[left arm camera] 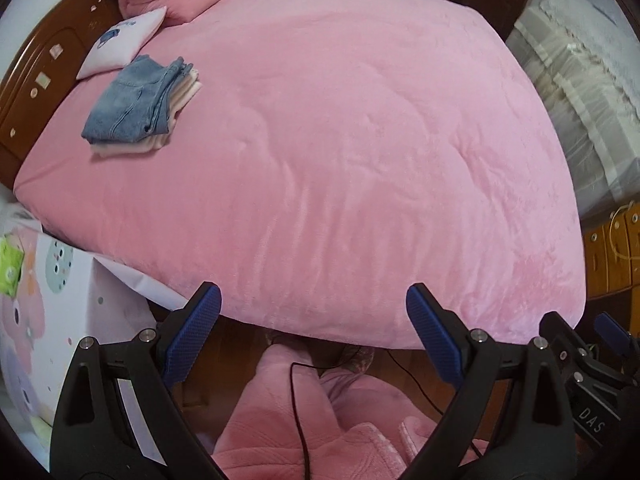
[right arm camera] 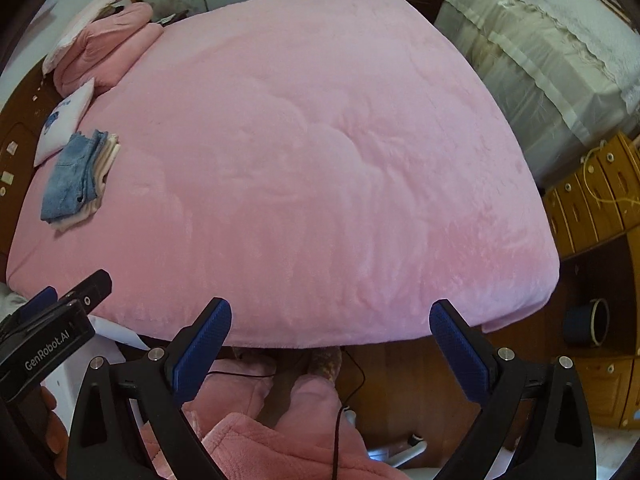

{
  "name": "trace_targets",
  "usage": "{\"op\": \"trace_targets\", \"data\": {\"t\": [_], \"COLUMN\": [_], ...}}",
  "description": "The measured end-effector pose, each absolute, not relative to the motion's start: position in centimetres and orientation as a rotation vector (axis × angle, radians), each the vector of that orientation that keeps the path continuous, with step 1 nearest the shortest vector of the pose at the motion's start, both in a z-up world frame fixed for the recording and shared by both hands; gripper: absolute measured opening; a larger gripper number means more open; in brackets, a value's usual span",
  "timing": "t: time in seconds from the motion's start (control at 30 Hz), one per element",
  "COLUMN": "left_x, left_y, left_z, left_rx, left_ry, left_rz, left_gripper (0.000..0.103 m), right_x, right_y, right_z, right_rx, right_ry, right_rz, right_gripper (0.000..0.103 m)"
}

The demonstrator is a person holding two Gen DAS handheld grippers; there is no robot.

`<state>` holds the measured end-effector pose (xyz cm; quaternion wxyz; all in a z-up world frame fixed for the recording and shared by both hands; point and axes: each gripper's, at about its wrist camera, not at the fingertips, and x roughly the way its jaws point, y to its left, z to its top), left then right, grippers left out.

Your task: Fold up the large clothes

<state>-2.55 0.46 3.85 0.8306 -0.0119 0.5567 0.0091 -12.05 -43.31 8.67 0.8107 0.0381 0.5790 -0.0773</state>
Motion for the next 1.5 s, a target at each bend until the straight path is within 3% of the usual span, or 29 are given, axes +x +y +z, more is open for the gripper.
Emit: {"op": "trace_targets", "data": {"t": [0.53,0.67,1.5], "left_x": [-3.2,-2.9,-3.2], "left_y": [-1.5,-2.6,-3.9], "left_z": [7.3,7.6,8.2], "left_rx": [0.010,0.039,0.032], "left_ry": [1.068,1.063,1.045], "left_rz": [0.015,-0.005,-0.023], "left_gripper": [0.093,0.102,0.102], "right_x": [-11.2,-10.7,-9.7], "right_y": [-41.4,-41.2,-44.4], "right_z": [14.1,15.2,16.1], "right_rx": [0.024,0.017,0.074], "right_ry": [1.086,1.087,1.112], "right_rz": [-0.066,-0.067,-0.082], "right_gripper": [0.103,0.103,0.103]}}
